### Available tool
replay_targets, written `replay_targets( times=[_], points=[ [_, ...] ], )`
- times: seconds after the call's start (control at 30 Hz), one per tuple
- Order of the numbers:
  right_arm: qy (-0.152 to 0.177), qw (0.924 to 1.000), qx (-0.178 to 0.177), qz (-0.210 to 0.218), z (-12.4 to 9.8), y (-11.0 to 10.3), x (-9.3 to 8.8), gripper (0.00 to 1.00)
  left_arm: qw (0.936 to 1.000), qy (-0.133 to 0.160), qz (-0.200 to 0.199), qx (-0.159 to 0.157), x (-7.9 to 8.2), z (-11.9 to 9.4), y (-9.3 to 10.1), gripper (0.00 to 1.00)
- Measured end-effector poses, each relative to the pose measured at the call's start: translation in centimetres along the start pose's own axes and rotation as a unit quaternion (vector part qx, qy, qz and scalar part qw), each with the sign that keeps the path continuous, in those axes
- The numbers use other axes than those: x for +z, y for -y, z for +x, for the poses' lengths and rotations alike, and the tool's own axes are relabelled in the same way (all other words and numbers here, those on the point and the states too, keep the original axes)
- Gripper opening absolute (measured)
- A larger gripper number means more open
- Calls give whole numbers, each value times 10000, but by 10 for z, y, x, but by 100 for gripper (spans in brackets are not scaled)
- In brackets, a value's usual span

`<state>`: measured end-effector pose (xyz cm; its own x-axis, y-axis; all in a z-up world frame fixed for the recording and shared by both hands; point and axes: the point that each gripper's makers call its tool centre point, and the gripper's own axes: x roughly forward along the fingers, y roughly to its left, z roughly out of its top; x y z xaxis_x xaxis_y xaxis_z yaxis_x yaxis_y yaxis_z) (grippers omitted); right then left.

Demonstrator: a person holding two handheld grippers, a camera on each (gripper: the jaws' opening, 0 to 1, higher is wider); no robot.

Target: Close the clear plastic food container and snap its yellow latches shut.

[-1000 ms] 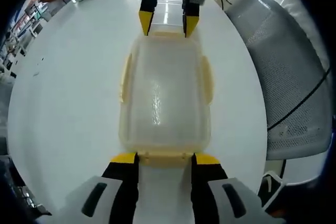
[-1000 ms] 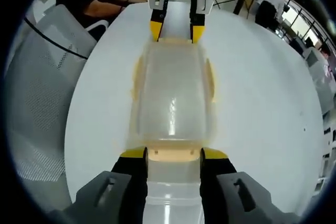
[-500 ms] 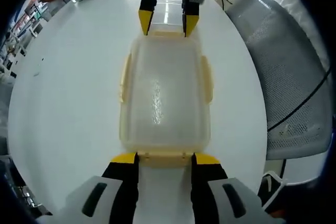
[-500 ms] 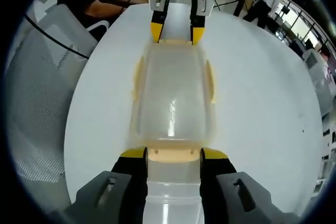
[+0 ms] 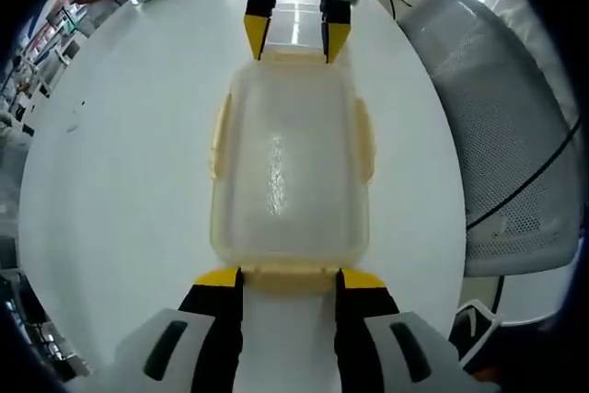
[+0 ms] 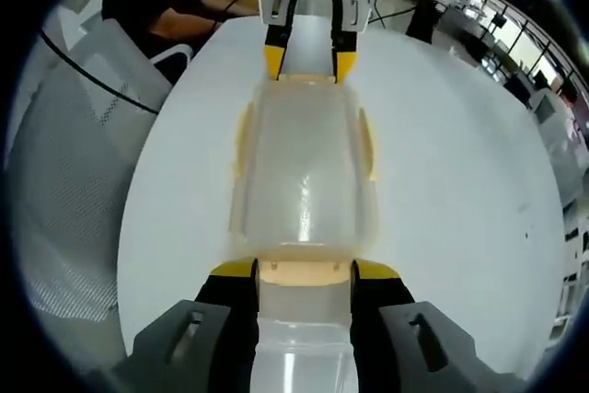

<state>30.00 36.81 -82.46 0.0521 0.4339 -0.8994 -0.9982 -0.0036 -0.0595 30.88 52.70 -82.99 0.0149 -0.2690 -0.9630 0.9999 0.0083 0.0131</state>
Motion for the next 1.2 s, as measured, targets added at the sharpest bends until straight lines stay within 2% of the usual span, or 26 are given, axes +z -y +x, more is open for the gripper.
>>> replay_targets(
  times=[0.77,1.03,1.2],
  points=[
    [209,9995,-132,-213,-38,4,10,35,9996,-64,-51,255,20,-40,4,34],
    [206,9994,-145,-236,-51,1,1,35,9996,-82,-49,279,36,-43,9,34],
    [190,9994,-185,-215,-60,-1,-11,35,9995,-98,-14,312,51,-42,10,34]
  ],
)
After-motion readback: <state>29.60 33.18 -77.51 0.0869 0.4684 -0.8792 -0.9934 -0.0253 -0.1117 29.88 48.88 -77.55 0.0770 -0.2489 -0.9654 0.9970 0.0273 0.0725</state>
